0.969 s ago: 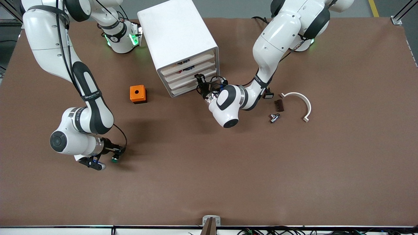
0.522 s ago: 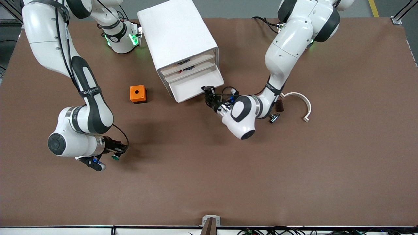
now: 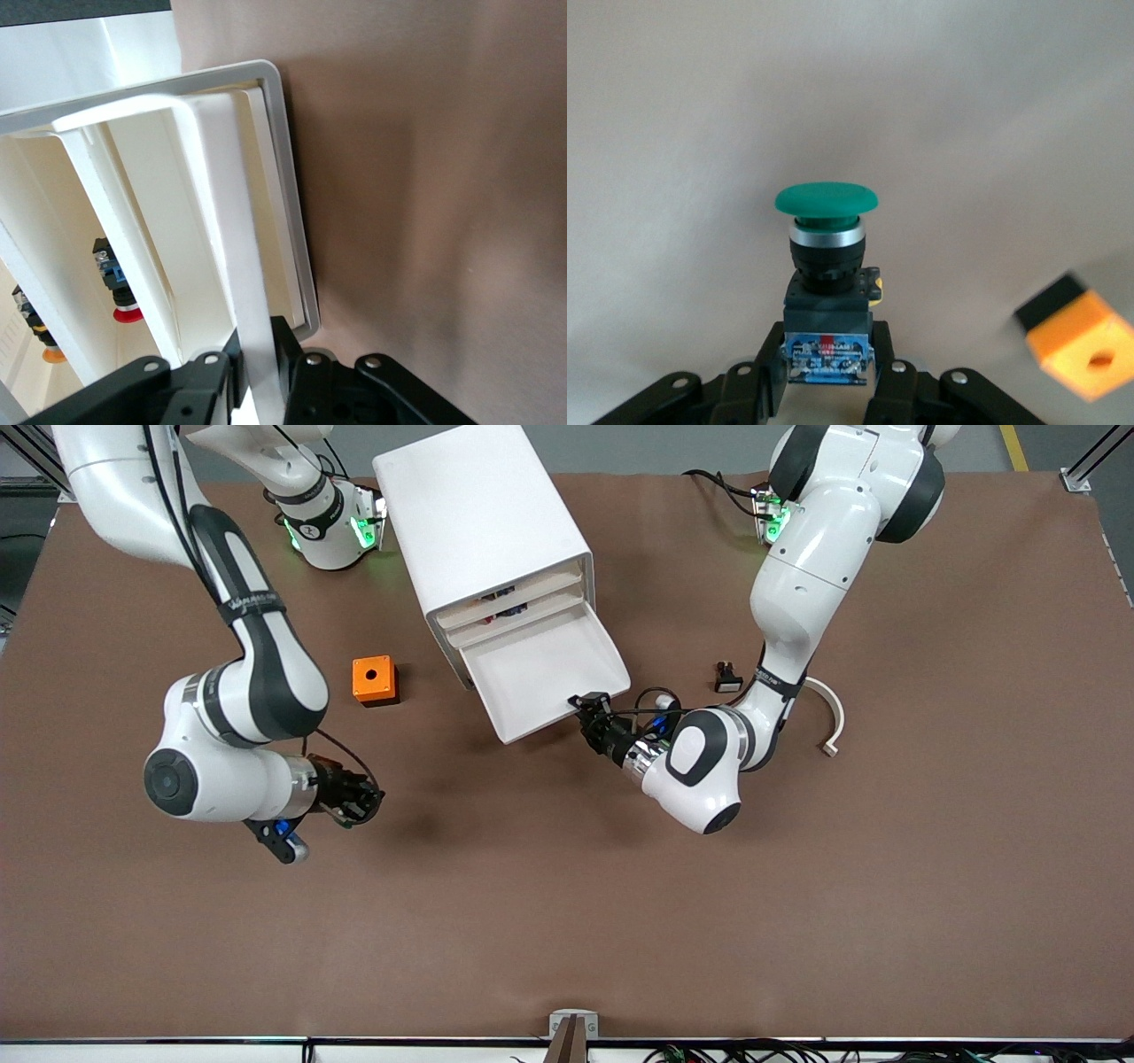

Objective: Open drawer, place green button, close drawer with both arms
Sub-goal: 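Pull the drawer open with the left gripper while the right gripper lifts the button, then carry the button over the drawer with the right gripper while the left gripper withdraws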

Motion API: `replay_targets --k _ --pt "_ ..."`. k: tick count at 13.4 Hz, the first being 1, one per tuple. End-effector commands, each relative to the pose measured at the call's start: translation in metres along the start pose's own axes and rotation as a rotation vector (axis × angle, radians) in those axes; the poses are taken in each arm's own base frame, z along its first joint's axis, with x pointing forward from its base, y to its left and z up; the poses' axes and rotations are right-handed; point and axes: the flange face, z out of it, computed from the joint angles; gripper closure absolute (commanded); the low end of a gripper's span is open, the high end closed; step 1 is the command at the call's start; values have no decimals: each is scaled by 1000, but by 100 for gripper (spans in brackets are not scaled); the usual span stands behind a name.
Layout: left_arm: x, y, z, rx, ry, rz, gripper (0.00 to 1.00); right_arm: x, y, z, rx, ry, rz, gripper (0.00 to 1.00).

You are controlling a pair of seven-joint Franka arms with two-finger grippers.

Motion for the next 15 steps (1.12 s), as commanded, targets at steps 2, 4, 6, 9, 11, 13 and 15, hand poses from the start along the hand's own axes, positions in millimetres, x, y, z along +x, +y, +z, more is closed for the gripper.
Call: replay_targets --k 2,4,6,9,11,13,15 --pt "2 3 -37 -58 -31 54 1 -85 -17 -2 -6 -32 140 93" --pt "5 1 -61 -102 -41 51 1 -129 -24 3 -19 -35 192 93" --pt "9 -2 -92 -149 -53 51 1 -165 -32 17 -37 -1 245 92" --pt "15 -19 -147 -241 -68 63 1 -218 -38 64 -5 124 328 92" --pt "19 -38 -189 -336 -51 108 1 -243 -47 80 41 134 358 92" --pt "29 -54 -217 -432 43 134 1 -258 -55 91 78 153 391 92" --pt "37 -58 -225 -524 221 161 0 -271 -62 115 100 188 419 92"
